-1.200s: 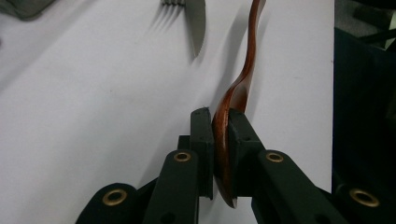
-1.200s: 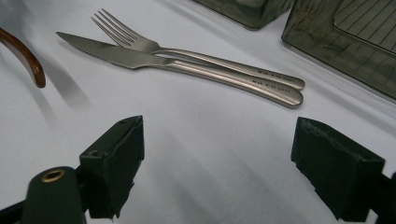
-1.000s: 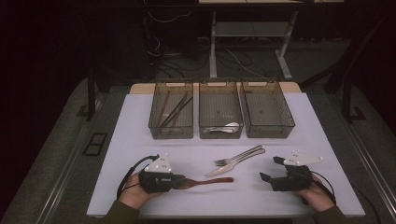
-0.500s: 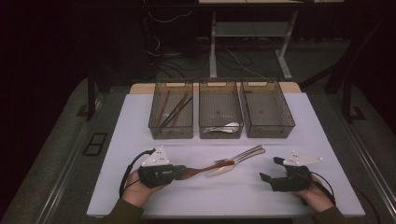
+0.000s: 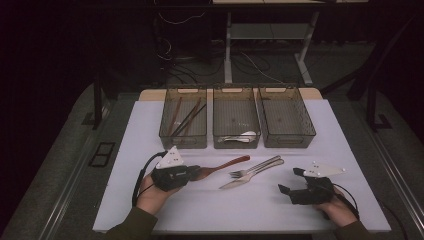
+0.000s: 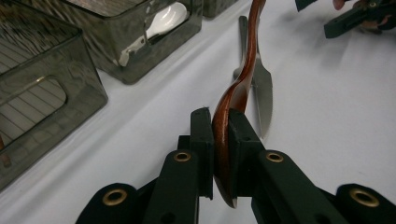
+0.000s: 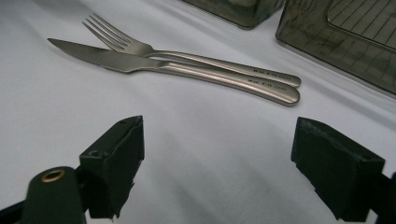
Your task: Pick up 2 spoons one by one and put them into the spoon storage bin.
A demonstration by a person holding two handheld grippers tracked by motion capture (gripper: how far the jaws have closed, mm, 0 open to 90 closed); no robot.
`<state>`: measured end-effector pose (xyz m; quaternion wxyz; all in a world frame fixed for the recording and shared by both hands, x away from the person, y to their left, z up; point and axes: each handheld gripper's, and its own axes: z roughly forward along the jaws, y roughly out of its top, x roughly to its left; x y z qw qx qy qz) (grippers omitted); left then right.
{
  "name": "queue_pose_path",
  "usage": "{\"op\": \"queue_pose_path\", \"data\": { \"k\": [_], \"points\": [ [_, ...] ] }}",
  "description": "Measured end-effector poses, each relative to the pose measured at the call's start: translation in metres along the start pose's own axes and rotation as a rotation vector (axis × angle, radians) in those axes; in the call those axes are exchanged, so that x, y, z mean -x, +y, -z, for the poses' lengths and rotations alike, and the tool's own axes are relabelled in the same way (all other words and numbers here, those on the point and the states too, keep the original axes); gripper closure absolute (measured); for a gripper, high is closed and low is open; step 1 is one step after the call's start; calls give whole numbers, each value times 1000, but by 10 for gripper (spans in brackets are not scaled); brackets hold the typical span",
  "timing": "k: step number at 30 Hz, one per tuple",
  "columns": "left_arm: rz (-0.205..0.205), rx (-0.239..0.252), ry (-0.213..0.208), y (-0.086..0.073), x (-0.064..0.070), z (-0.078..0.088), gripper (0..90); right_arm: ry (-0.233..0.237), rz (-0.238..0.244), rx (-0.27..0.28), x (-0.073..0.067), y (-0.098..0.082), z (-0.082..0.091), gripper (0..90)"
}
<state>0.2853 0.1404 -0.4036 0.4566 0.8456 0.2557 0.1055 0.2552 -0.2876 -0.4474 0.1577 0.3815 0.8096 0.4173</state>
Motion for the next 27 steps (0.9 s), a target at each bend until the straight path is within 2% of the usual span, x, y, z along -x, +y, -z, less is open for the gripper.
{"op": "queue_pose_path", "data": {
  "k": [6,15,18,23,27],
  "points": [
    [2,8,7,5,-6,-5,818,-3,2,0,0,0,0,167],
    [5,42,39,23,-14,-12,819,-7,-2,5,1,0,1,167],
    [14,53,52,29,-16,-15,818,-9,-5,5,1,0,2,167],
    [5,57,62,43,-21,-21,818,-12,-11,10,1,0,2,166],
    [7,77,68,57,-27,-28,818,-12,-13,12,2,0,3,167]
  ]
}}
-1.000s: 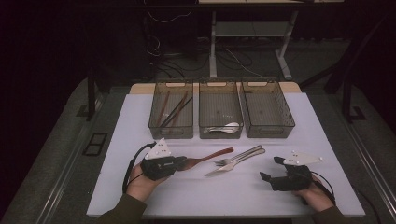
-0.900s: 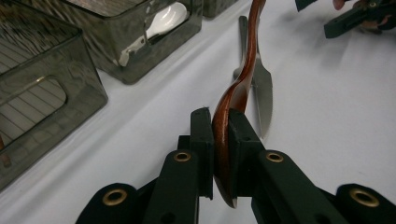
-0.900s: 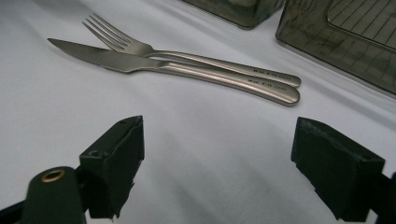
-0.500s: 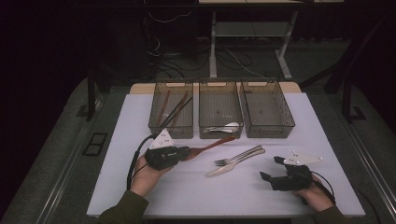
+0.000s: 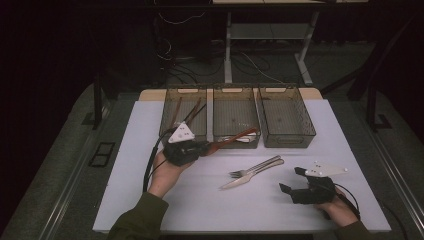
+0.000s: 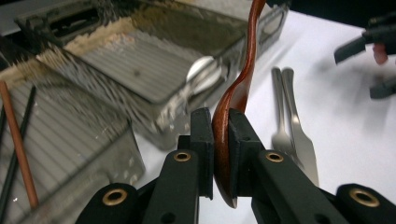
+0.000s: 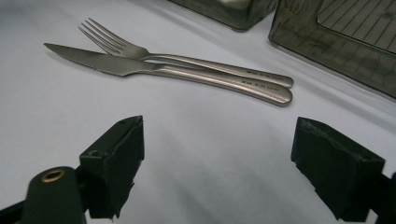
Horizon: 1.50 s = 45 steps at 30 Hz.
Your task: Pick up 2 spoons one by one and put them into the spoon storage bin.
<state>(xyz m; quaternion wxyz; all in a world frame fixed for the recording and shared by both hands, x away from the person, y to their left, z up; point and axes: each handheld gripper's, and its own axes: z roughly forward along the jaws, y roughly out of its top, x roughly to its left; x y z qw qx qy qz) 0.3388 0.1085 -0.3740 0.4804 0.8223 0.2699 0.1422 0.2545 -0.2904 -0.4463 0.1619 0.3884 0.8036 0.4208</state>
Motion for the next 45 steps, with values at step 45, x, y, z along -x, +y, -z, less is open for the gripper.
{"op": "queue_pose_path", "data": {
  "k": [45],
  "points": [
    [101,-129,143,39,-45,-97,809,-2,-8,12,4,-1,3,167]
  ]
}}
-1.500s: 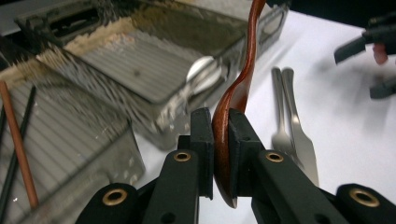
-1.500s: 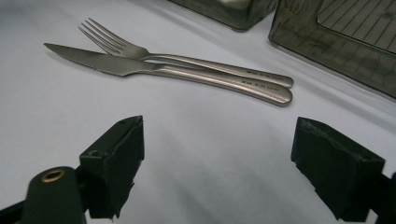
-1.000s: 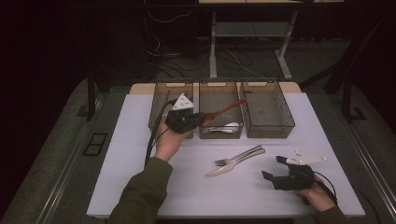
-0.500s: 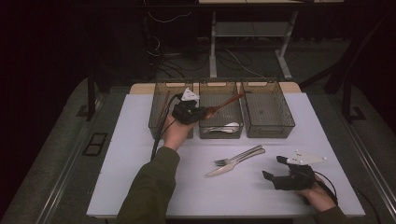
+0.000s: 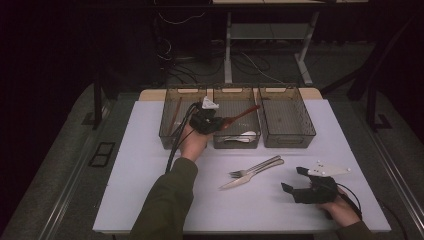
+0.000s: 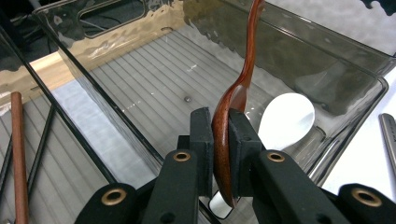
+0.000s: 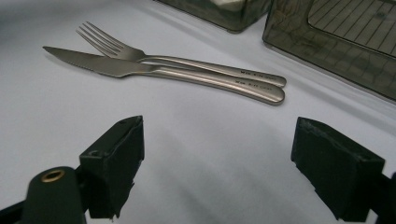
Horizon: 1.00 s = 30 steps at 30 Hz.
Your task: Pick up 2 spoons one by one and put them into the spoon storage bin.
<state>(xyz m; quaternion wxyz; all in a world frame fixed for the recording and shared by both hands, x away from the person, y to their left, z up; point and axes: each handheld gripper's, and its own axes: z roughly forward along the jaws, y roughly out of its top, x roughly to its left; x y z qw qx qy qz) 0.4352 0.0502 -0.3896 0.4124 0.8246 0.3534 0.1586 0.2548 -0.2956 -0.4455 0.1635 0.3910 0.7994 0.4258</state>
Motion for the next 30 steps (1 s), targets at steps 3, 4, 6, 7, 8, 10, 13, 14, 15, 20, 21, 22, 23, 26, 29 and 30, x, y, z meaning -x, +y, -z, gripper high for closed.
{"op": "queue_pose_path", "data": {
  "k": [3,4,6,7,8,10,13,14,15,20,21,22,23,26,29,30],
  "points": [
    [-7,-1,8,1,1,0,703,0,-1,0,0,0,0,167],
    [-6,0,4,1,2,0,686,0,0,1,0,0,0,167],
    [-2,5,2,2,1,0,649,0,-1,1,0,0,0,167],
    [1,10,-5,2,1,1,639,0,0,1,0,0,0,167],
    [11,16,-12,2,1,1,623,1,0,1,0,0,0,167],
    [13,24,-26,2,0,3,594,3,0,-4,0,0,0,167],
    [4,22,-46,3,1,6,558,4,-1,-5,0,0,0,167],
    [2,25,-50,3,2,6,549,4,-1,-6,0,0,0,167],
    [-6,26,-60,3,3,8,538,4,-1,-6,0,0,0,167],
    [-26,39,-93,5,7,17,473,7,0,-7,0,0,0,167],
    [-30,43,-97,5,9,19,455,7,-1,-8,0,0,0,167],
    [-22,53,-102,5,10,21,443,8,0,-9,0,0,0,167],
    [-30,54,-103,5,11,24,430,10,0,-9,0,0,0,167],
    [-36,64,-114,1,16,32,406,23,0,-3,1,1,1,166],
    [-47,58,-135,-6,19,39,377,42,4,-6,1,2,3,133],
    [-32,66,-141,-8,21,41,364,38,6,-4,0,2,3,133]
  ]
}}
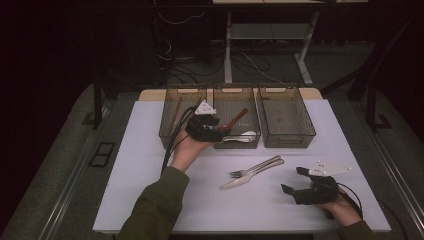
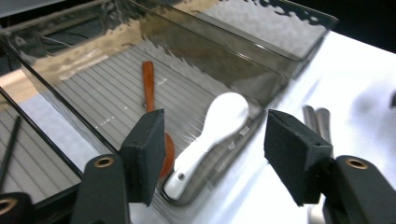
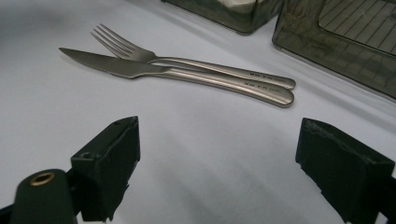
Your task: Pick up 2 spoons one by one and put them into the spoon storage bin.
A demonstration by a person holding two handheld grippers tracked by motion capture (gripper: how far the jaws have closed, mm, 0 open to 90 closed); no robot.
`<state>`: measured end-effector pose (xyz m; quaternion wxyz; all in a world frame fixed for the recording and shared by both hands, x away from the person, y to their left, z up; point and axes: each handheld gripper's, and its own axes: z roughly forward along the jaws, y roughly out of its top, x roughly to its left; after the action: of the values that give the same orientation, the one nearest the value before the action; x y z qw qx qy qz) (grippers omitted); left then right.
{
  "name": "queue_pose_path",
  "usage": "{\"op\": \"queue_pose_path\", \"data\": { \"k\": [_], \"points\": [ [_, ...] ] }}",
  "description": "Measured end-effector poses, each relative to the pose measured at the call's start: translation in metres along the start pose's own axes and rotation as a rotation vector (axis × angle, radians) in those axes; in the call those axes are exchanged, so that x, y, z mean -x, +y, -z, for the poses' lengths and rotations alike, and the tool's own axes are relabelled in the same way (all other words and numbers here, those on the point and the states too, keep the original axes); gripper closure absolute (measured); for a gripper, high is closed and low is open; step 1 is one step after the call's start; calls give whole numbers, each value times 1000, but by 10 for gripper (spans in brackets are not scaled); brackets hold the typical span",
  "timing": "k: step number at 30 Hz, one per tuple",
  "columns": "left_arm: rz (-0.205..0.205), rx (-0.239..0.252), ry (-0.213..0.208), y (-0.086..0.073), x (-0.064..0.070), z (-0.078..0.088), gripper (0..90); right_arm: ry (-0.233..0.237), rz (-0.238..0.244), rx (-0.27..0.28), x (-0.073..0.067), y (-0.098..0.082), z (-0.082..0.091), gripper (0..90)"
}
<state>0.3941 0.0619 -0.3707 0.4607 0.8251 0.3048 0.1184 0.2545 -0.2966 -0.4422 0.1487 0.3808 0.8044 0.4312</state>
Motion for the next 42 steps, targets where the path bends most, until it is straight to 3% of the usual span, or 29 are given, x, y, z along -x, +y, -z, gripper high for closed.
{"op": "queue_pose_path", "data": {
  "k": [2,5,11,15,18,25,34,42],
  "points": [
    [-18,-18,-15,-5,0,5,357,0,-4,1,0,1,0,132],
    [2,-16,-31,-14,7,9,323,-7,3,5,-1,3,0,130],
    [-28,-24,-54,-32,17,18,252,-48,-16,23,-3,7,1,115],
    [-20,1,-69,-45,23,24,227,-42,-11,4,-4,8,2,115],
    [-32,-1,-74,-54,26,28,214,-3,-3,12,-3,8,6,111],
    [-46,3,-78,-73,29,40,178,1,-23,23,-2,8,11,112],
    [-36,50,-95,-95,33,58,115,4,-31,25,-2,8,12,113],
    [-32,45,-92,-115,35,73,32,29,-35,17,-1,7,11,113]
  ]
}}
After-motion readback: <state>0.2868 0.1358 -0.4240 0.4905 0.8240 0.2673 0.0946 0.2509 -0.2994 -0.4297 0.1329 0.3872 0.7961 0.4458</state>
